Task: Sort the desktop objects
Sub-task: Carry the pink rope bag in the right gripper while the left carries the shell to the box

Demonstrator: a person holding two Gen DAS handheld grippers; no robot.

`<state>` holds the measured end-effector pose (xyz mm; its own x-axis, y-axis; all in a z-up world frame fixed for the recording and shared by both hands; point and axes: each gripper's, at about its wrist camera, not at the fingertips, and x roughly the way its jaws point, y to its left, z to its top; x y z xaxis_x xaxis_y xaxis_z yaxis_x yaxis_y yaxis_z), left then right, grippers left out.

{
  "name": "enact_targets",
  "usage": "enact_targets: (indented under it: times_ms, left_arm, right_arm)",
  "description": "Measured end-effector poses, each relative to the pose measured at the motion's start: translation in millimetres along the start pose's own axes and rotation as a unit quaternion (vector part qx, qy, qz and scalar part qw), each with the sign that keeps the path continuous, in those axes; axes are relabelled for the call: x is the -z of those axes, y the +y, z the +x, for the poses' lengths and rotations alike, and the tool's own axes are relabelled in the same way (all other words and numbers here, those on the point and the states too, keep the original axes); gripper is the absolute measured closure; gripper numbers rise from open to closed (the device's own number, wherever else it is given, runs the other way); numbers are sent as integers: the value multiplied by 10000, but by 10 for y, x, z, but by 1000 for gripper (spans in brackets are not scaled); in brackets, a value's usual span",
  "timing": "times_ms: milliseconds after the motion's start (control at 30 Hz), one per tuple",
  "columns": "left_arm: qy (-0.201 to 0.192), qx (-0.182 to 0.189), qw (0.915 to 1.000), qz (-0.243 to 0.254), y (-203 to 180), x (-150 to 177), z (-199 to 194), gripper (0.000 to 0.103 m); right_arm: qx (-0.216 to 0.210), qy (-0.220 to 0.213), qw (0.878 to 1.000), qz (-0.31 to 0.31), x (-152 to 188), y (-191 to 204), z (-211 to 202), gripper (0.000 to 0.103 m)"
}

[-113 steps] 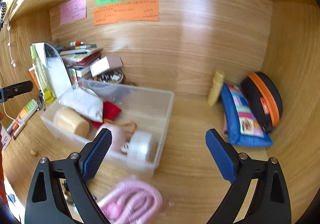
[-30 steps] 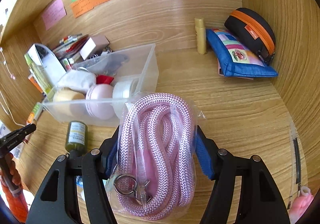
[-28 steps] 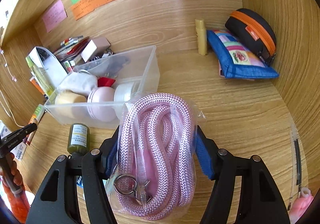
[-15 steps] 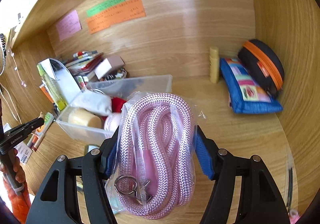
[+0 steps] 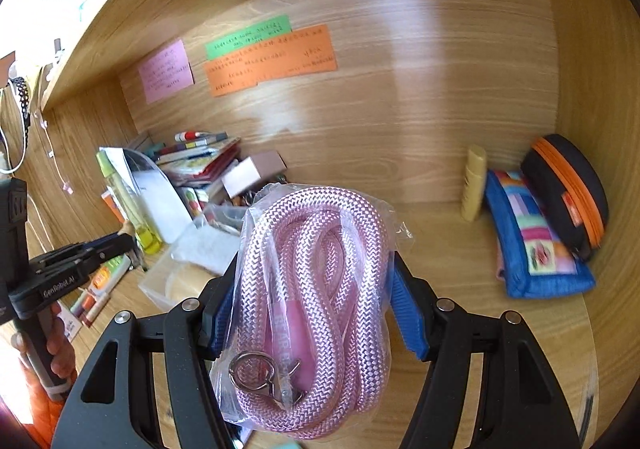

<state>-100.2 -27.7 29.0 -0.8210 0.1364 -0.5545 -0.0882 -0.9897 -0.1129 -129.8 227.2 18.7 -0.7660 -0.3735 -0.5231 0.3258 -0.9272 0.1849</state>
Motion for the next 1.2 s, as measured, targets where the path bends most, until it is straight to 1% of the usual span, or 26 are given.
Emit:
enact_targets:
  times_ms: [167,300,433,533,600,700,767,867,1033,1200]
  left_arm:
    - [-43,42,9999,99,-97,-175,64,86]
    - [-81,77,9998,174,-181,-328,125,86]
    - [-42,137,9998,145,-272,-418,270,86]
    - [49,301,9995,-19,-312,-390,424,86]
    - [174,392,9991,-60,-334,-355,543,86]
    - [403,391,9984,21,-373,-289,713,87]
    - [567,474,9973,56,-387,-242,795,86]
    - [726,446,9963,121,-424,-194,888,87]
    - [947,395,9945,206,-491,-101,1011,87]
    - [1098,299,9929,351,-566,-8,1092,86]
  right_arm:
    - [-114,-111,9997,-199,-259,101,92,41]
    - [-105,-169,9994,-292,-383,164,189,41]
    - [-145,-52,9999,-52,-369,117,360,41]
    - [-302,91,9993,209,-283,53,486,41]
    - [-252,203,9993,197,-225,55,564,41]
    - [-271,369,9987,213,-149,32,678,41]
    - [-262,535,9979,248,-92,15,783,41]
    - [-200,702,9970,245,-30,5,889,41]
    - [-166,744,9967,276,13,-40,918,40]
    - [-55,905,9955,289,52,-61,1024,40]
